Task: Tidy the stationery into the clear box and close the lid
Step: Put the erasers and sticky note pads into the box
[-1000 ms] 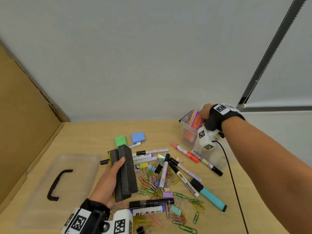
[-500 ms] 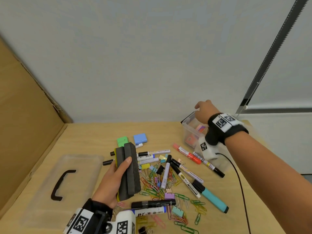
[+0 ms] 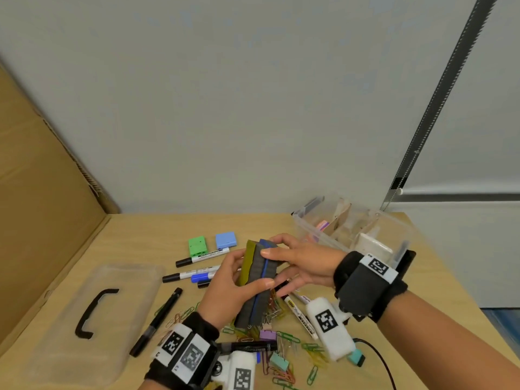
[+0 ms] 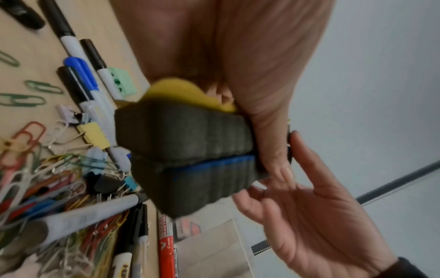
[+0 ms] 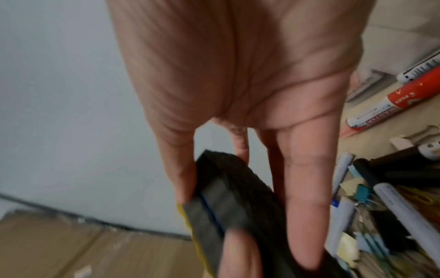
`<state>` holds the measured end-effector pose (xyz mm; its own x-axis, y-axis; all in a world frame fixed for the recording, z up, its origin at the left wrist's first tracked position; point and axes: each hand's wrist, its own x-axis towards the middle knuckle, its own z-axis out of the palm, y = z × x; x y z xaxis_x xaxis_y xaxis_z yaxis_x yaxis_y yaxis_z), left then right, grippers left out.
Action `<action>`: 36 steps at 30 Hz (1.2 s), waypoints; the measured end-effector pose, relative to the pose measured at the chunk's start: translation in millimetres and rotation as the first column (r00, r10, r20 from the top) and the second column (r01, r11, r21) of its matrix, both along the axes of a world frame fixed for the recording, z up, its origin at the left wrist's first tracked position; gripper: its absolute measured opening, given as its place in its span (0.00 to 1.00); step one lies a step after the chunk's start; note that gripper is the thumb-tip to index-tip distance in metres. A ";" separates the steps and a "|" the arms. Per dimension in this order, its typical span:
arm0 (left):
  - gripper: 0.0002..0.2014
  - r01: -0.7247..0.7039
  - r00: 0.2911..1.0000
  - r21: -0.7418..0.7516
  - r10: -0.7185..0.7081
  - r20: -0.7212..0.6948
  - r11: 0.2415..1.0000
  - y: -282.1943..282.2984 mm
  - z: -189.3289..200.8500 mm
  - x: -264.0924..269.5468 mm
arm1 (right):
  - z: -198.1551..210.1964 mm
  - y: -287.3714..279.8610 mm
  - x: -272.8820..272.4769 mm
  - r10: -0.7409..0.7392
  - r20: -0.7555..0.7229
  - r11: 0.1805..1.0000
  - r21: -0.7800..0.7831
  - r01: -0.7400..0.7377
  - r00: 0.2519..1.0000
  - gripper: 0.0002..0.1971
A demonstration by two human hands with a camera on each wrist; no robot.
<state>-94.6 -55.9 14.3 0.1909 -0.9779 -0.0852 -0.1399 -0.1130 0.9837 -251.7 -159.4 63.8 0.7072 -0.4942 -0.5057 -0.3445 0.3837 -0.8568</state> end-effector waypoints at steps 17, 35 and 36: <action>0.28 -0.248 0.968 0.010 0.247 0.039 0.969 16.2 -18.6 24.1 | 22.4 -90.8 -25.2 -0.596 -0.367 0.310 -0.926 -0.216 0.714 0.18; 0.36 -0.253 0.968 0.049 0.252 0.017 0.966 22.1 -38.8 49.6 | -0.4 -196.8 -15.7 -0.357 -0.882 0.657 -0.471 -0.589 0.306 0.19; 0.35 -0.249 0.968 0.051 0.249 0.011 0.967 22.3 -38.3 49.6 | 9.9 -182.2 -13.3 -0.338 -0.897 0.650 -0.441 -0.618 0.284 0.18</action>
